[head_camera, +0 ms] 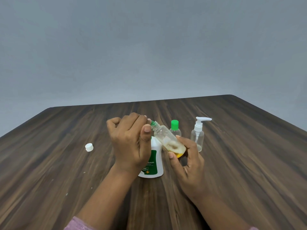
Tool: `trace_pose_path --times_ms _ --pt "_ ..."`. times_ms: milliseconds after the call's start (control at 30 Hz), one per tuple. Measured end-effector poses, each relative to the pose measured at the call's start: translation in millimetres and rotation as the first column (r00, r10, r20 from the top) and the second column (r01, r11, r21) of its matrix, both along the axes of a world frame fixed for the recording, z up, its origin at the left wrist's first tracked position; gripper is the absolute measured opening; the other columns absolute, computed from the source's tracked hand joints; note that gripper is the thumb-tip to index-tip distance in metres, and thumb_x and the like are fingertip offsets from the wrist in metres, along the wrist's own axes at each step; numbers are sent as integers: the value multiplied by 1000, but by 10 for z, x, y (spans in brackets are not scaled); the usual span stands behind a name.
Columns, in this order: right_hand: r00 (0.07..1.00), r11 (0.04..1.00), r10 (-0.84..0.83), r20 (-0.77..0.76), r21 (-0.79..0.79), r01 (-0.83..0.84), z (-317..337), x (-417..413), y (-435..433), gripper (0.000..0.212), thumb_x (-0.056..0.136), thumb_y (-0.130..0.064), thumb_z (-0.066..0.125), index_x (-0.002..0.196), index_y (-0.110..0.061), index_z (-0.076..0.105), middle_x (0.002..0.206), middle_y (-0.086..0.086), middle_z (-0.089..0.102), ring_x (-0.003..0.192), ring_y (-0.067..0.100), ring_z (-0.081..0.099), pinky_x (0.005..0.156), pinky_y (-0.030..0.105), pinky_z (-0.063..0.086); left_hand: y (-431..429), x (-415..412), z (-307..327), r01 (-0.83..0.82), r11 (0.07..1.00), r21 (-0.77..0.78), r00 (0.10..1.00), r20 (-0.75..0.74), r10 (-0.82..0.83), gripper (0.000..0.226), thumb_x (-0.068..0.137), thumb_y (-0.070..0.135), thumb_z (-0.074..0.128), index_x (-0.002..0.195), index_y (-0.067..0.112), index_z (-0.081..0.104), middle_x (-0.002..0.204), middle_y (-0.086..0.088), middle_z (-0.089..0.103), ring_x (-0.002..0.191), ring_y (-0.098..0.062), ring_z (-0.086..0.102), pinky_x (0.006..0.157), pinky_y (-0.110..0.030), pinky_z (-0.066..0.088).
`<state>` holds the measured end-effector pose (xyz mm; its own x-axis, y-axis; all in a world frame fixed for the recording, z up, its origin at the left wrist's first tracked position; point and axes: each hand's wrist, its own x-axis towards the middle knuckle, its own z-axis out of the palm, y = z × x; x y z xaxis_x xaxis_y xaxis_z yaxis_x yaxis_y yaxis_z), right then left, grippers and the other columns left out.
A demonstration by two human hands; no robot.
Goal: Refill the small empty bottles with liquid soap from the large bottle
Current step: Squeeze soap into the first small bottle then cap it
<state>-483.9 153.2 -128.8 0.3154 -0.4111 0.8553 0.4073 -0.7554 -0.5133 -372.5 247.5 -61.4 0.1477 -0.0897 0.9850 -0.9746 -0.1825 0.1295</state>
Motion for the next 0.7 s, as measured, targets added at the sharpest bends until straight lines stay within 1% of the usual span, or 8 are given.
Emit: trace_pose_path --times_ms 67,167,267,333,400,433,533,700 --pt "1000 1000 -1 -4 4 1 3 6 -4 30 95 -43 51 121 -27 47 99 -19 57 82 0 59 68 9 47 19 4 42 -4 1000 30 1000 17 3 69 102 41 12 67 10 62 69 1 62 62 -18 56 71 -37 28" --pt "1000 1000 -6 -8 -3 6 -6 12 -4 30 95 -43 51 121 -30 46 103 -23 57 84 -1 60 69 10 48 26 -5 28 -9 1000 28 1000 14 9 69 102 42 12 68 10 63 71 1 64 65 -17 57 73 -35 28" --pt "1000 1000 -5 -6 1 5 -10 6 -7 27 95 -43 50 119 -30 46 98 -22 57 79 -1 58 67 9 46 11 -2 -85 -22 1000 14 1000 -18 22 69 103 41 13 73 10 67 76 2 67 70 -14 59 75 -33 28" --pt "1000 1000 -7 -14 3 7 -15 4 -12 26 94 -38 54 117 -29 47 93 -21 55 75 0 57 65 9 45 2 8 -137 -25 1000 5 999 -32 25 68 103 40 13 76 9 68 80 1 68 72 -14 60 76 -33 26" --pt "1000 1000 -14 -19 -2 14 -23 6 -19 27 91 -31 56 117 -29 47 95 -24 55 76 0 57 65 10 45 2 3 -146 -27 1000 4 999 -33 28 68 103 39 13 79 9 69 84 1 70 76 -13 62 77 -33 26" --pt "1000 1000 -13 -23 -6 13 -24 10 -18 27 92 -32 55 117 -29 47 96 -24 55 78 0 57 65 10 46 14 -1 -141 -30 1000 9 999 -29 30 68 103 39 13 81 10 70 87 1 71 79 -12 63 78 -34 27" --pt "1000 1000 -4 -30 -9 3 -20 22 -10 28 95 -41 51 119 -28 47 97 -18 56 79 4 59 63 16 50 70 -3 -109 -19 998 62 1000 -9 20 69 102 40 12 91 9 72 99 -1 72 94 -11 65 85 -39 31" --pt "1000 1000 -8 -24 -1 8 -21 20 -10 31 95 -44 50 118 -24 48 94 -15 56 77 5 58 62 17 50 193 8 -42 32 982 187 999 7 -34 73 103 45 12 105 4 71 112 -8 69 110 -17 63 100 -43 31"
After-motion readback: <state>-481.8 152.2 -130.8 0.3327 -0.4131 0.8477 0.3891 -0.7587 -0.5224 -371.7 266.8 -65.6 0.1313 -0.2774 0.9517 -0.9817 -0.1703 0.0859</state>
